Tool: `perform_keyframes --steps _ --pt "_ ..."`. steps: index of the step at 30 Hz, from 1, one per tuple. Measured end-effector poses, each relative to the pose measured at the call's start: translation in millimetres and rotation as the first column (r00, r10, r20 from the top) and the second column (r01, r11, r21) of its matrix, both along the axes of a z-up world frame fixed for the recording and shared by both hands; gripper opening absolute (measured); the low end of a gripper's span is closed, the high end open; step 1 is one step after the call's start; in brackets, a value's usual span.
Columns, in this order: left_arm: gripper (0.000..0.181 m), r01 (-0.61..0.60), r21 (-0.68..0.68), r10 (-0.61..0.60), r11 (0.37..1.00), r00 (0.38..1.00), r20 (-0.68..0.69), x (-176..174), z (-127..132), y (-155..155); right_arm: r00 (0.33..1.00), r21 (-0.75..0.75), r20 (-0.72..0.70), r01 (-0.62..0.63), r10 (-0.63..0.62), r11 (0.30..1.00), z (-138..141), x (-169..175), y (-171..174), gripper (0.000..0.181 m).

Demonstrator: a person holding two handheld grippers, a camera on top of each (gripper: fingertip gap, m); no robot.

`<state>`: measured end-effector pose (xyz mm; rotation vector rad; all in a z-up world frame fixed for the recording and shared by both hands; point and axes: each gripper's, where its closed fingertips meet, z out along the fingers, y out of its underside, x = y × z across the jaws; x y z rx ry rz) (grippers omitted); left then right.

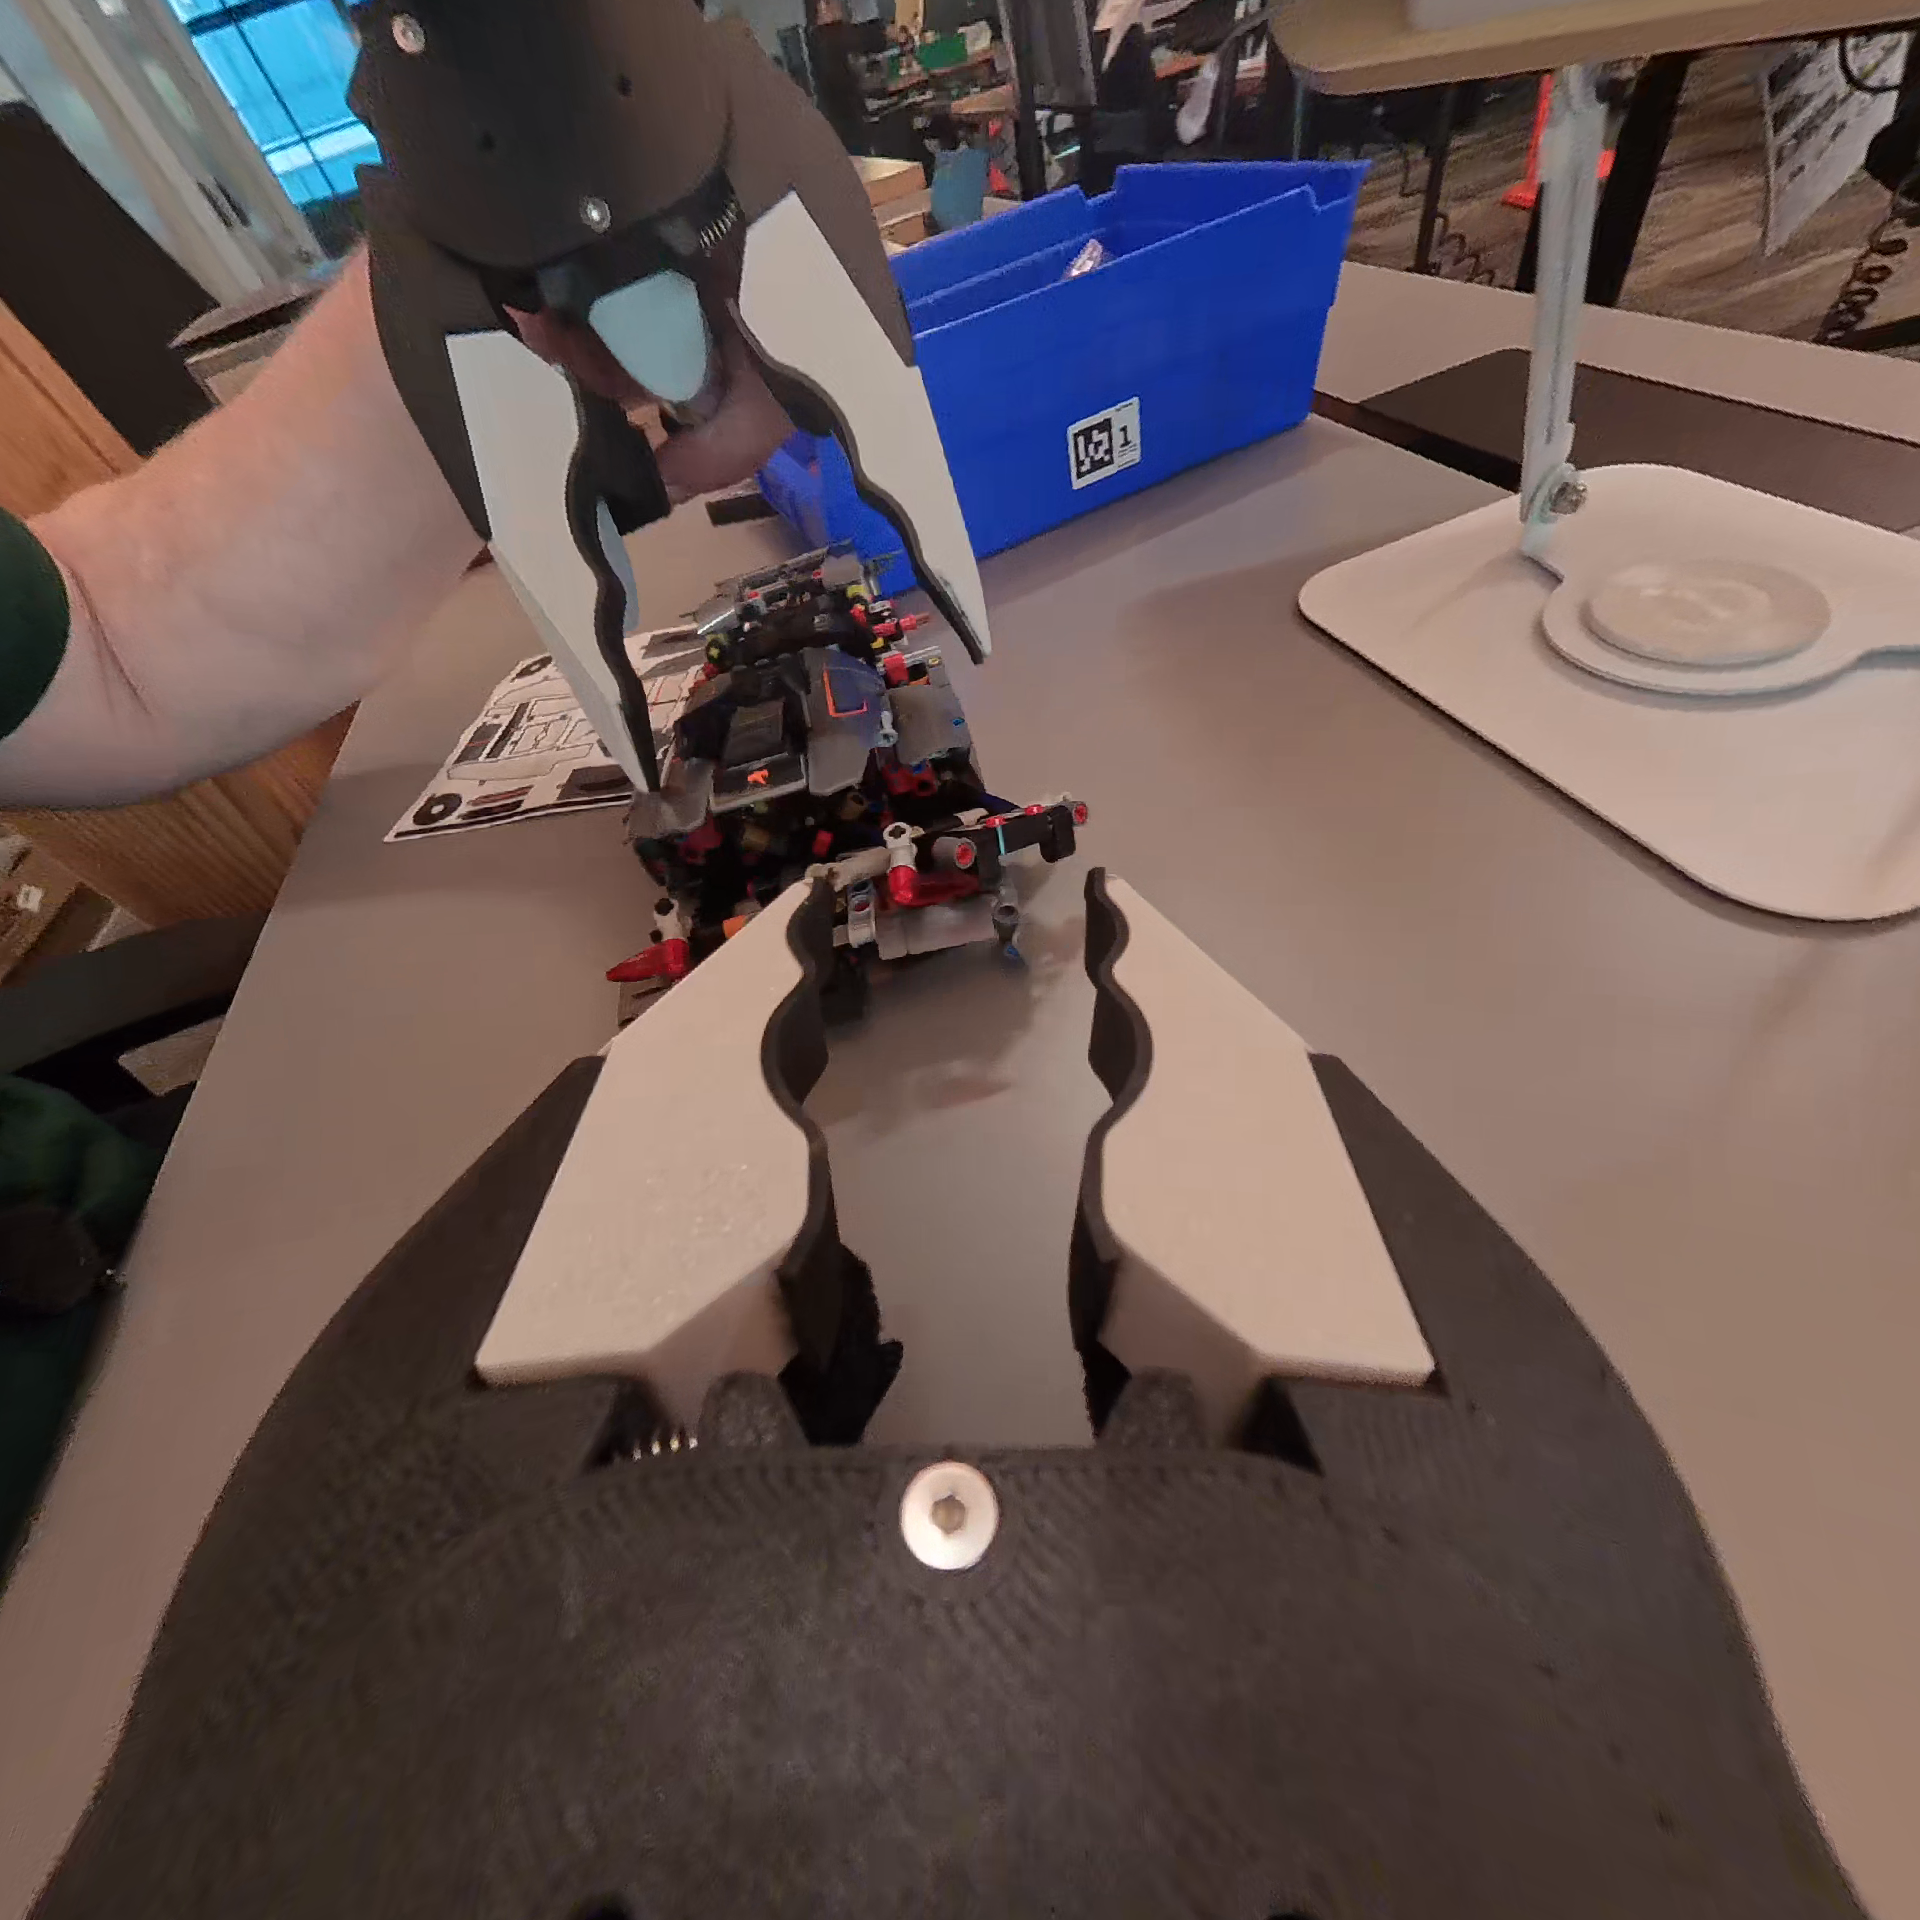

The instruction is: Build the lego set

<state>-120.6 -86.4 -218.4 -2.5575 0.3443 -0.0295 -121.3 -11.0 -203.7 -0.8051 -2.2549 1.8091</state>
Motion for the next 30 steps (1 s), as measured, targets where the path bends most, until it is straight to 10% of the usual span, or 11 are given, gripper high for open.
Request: perform_keyframes --steps 18,30 --pt "0.080 -0.023 0.171 -0.073 0.985 0.843 0.533 -36 22 20 1.000 -0.031 0.008 -0.022 0.022 0.999 0 2 -8 0.041" --pt "0.057 -0.019 0.018 0.007 1.000 0.846 0.533 -57 -21 24 1.000 -0.066 -0.007 -0.014 0.014 0.998 5 1 -6 0.040"
